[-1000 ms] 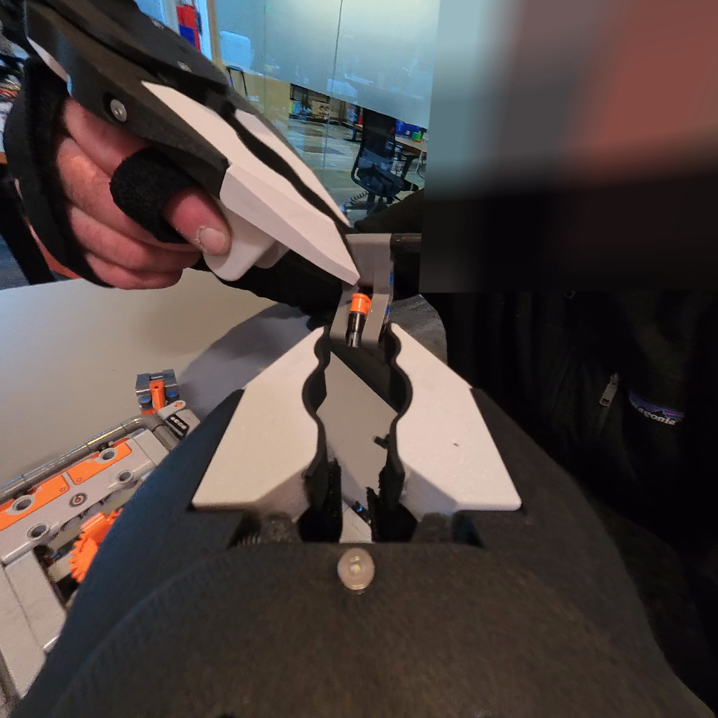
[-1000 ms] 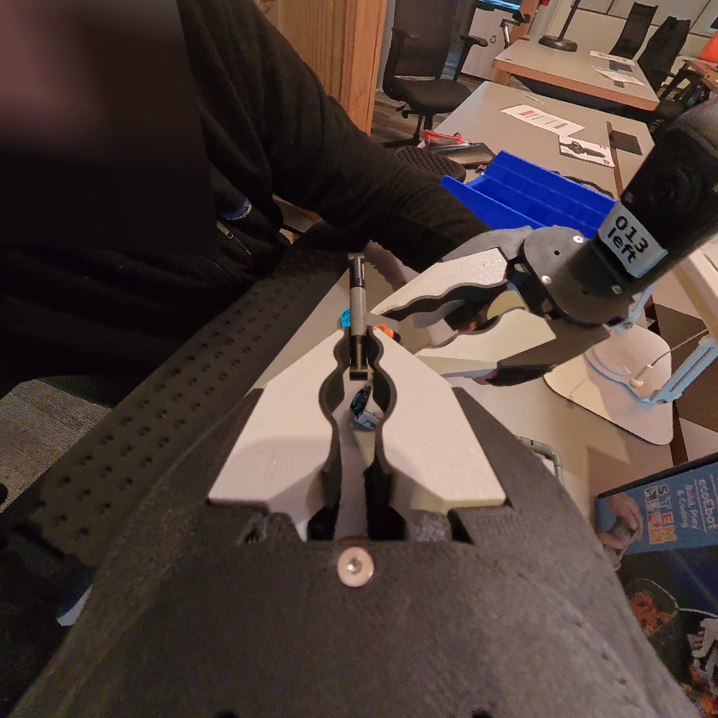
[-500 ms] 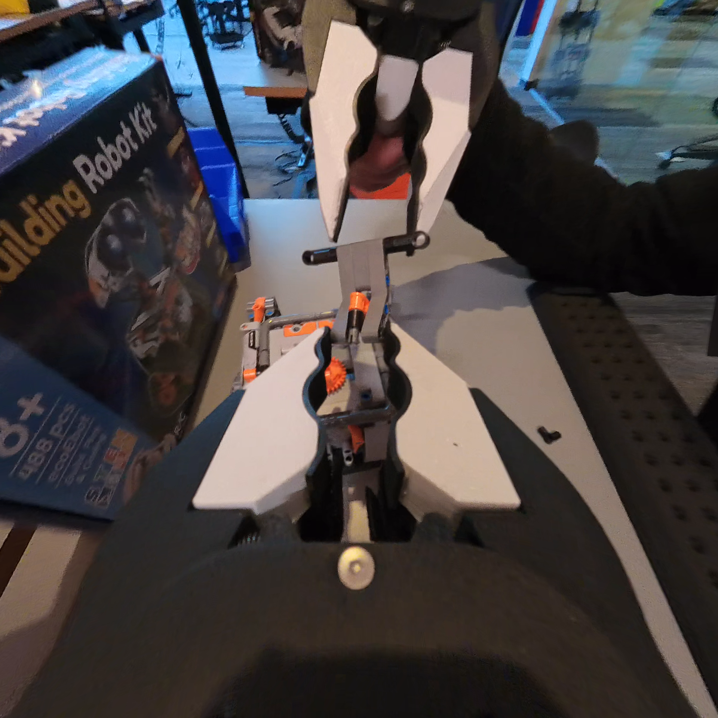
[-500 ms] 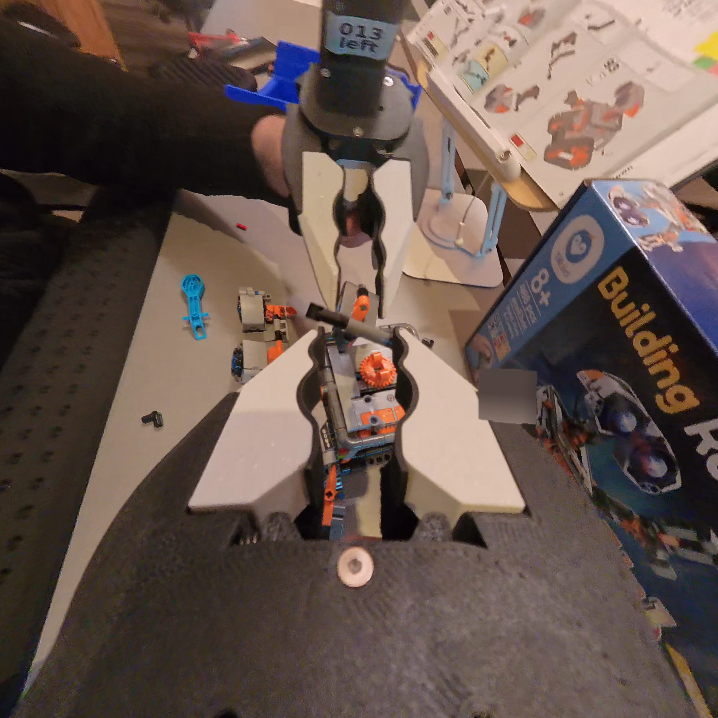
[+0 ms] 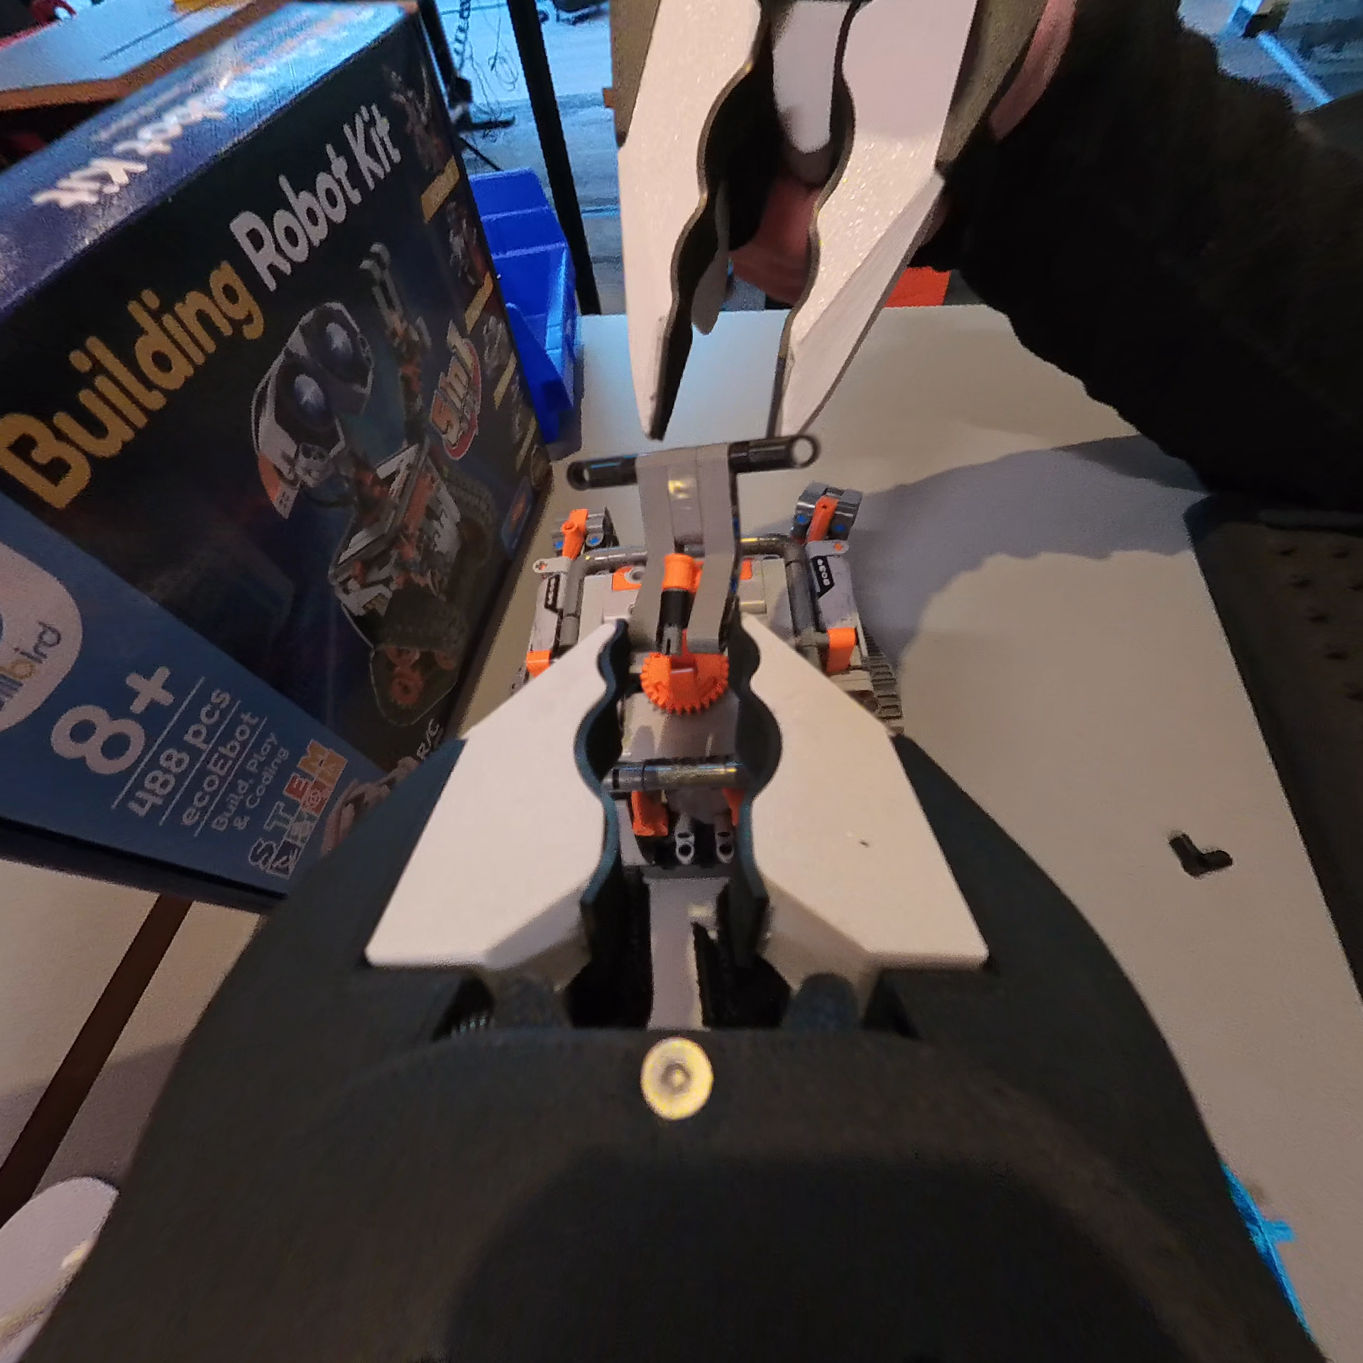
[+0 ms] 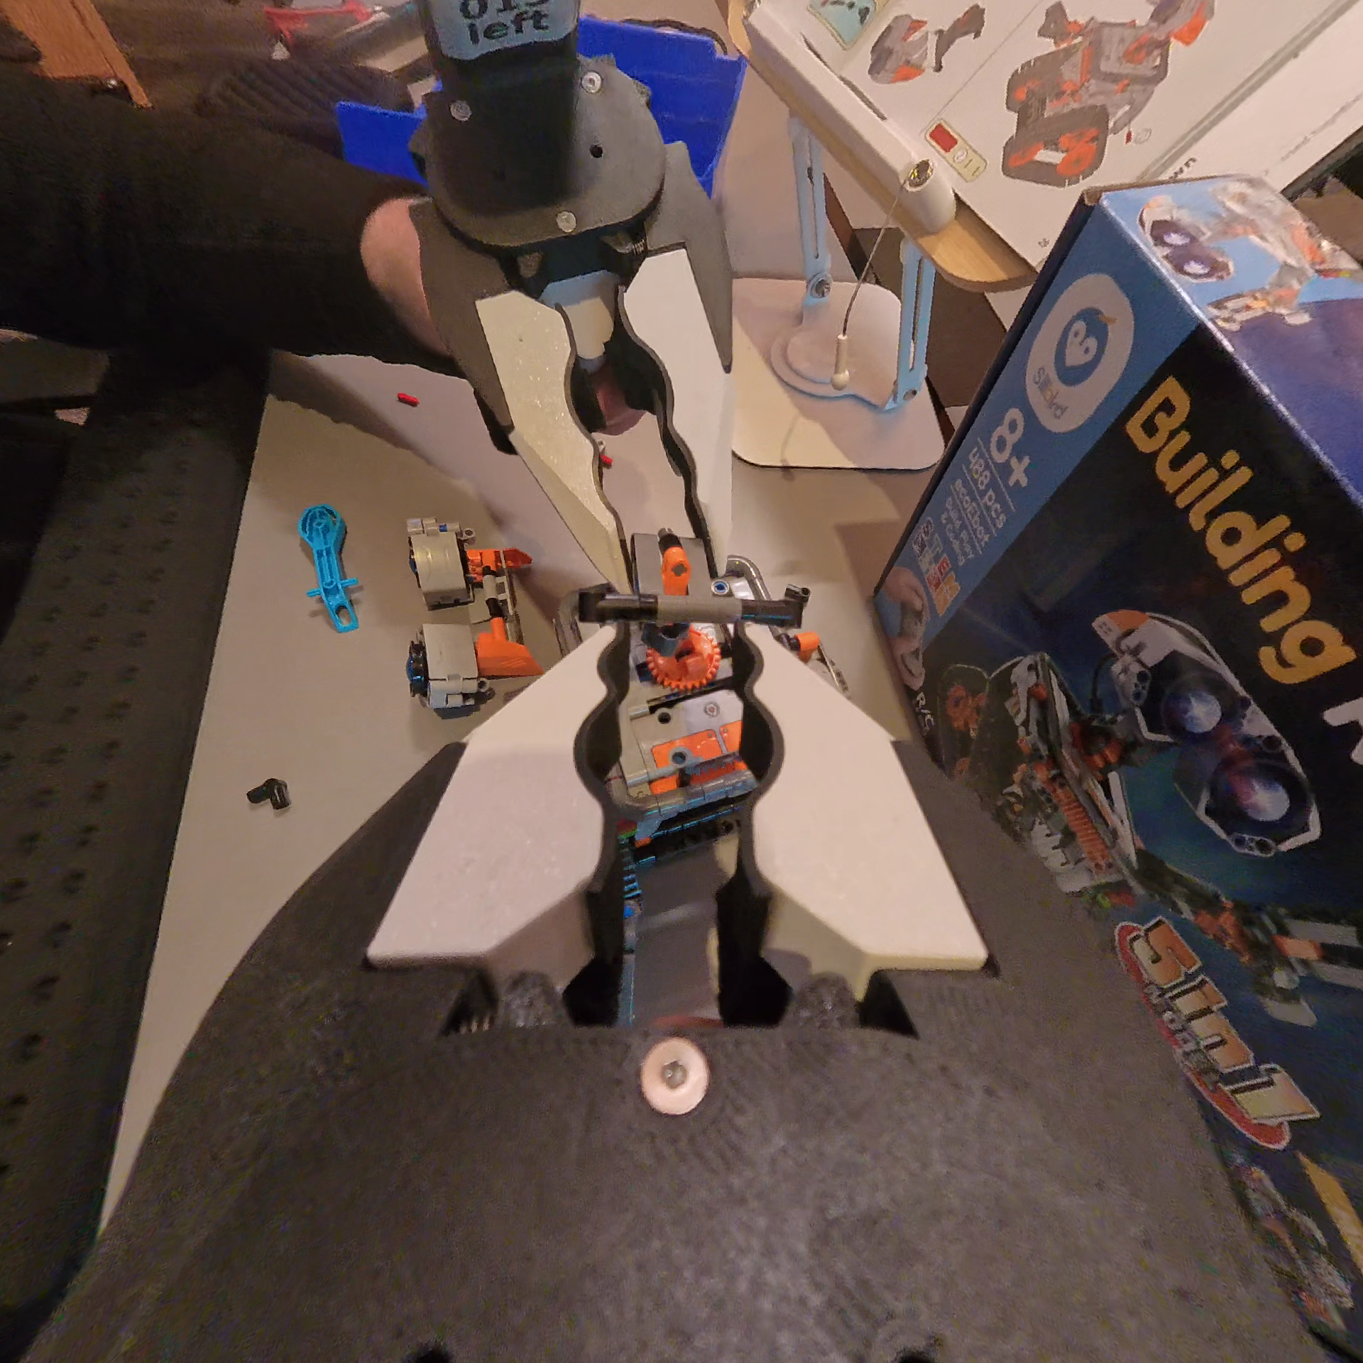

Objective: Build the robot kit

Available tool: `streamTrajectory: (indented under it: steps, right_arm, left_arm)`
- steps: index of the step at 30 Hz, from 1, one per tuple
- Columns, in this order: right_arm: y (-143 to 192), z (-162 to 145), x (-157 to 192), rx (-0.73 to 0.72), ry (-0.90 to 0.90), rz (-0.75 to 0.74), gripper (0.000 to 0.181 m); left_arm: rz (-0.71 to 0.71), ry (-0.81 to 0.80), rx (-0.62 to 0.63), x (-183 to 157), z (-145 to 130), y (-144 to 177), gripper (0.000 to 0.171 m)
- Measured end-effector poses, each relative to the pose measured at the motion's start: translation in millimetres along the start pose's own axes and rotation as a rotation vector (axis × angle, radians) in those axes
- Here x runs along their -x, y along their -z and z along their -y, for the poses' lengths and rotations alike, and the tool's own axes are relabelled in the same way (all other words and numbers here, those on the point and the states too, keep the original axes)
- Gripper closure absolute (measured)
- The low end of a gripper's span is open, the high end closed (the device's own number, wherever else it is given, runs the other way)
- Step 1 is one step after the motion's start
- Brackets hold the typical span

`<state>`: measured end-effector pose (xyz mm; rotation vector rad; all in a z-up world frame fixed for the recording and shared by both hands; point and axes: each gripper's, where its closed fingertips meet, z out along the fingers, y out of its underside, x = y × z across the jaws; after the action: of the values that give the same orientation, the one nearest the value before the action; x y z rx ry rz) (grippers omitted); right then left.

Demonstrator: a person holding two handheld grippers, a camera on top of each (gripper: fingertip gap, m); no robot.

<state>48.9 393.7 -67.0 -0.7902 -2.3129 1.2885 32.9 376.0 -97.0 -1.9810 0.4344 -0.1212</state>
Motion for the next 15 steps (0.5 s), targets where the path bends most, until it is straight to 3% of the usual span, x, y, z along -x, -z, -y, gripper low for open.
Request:
streamTrajectory:
  steps: [15]
  right_arm:
    - [-3.6,-13.6,2.6,0.057,-0.073,0.053,0.156]
  left_arm:
    - [0.151,-0.059,0.065,4.3,-13.1,-12.6,0.146]
